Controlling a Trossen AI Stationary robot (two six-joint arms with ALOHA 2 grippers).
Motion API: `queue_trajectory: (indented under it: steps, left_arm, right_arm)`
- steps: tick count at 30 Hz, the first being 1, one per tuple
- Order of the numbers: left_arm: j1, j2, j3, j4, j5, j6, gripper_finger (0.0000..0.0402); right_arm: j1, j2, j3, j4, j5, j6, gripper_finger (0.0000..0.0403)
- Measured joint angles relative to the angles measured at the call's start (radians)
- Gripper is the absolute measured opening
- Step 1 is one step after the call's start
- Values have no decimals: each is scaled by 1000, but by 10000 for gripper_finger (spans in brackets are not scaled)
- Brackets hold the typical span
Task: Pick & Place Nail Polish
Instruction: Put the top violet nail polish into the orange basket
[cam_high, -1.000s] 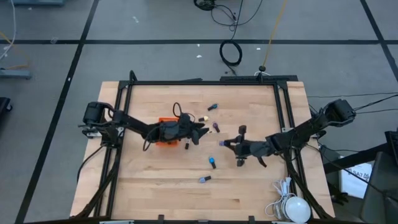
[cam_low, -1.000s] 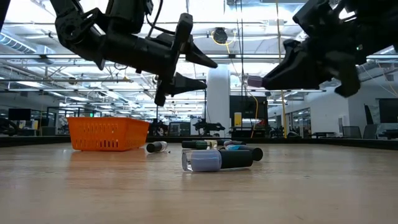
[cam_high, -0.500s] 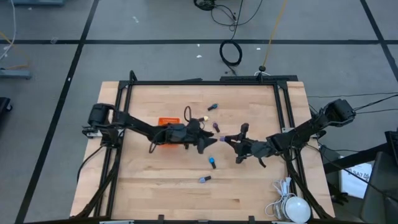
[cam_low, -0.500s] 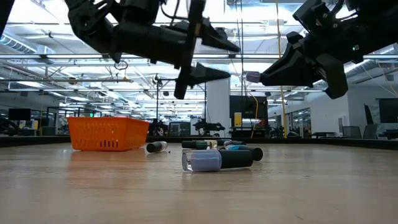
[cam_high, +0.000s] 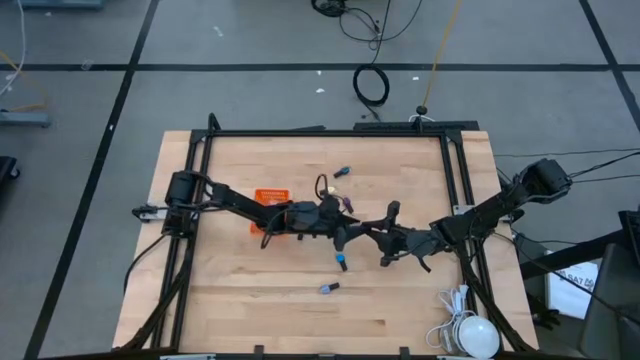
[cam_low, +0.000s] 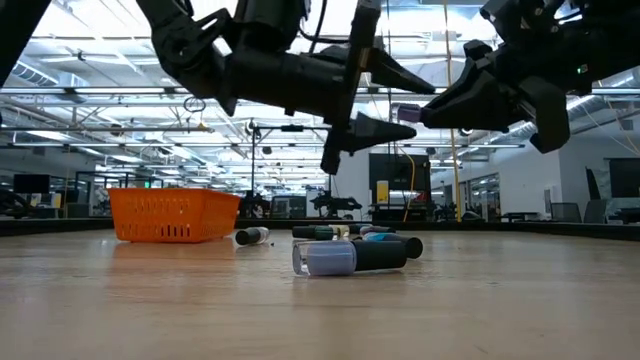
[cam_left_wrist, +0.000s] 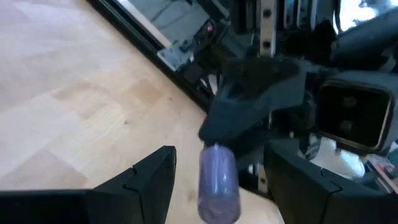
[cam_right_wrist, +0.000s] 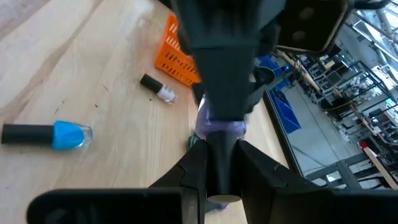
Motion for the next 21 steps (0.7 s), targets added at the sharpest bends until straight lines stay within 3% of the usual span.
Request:
queue_trajectory:
  steps: [13, 16, 21]
  left_arm:
    - [-8, -3, 27, -40, 13, -1, 230]
    - [-7, -3, 27, -43, 13, -1, 198]
    - [3, -3, 26, -48, 13, -2, 110]
  right_arm:
    - [3, 0, 0, -6, 48, 0, 50]
    - [3, 0, 0, -5, 48, 0, 50]
    - [3, 0, 0, 5, 47, 0, 50]
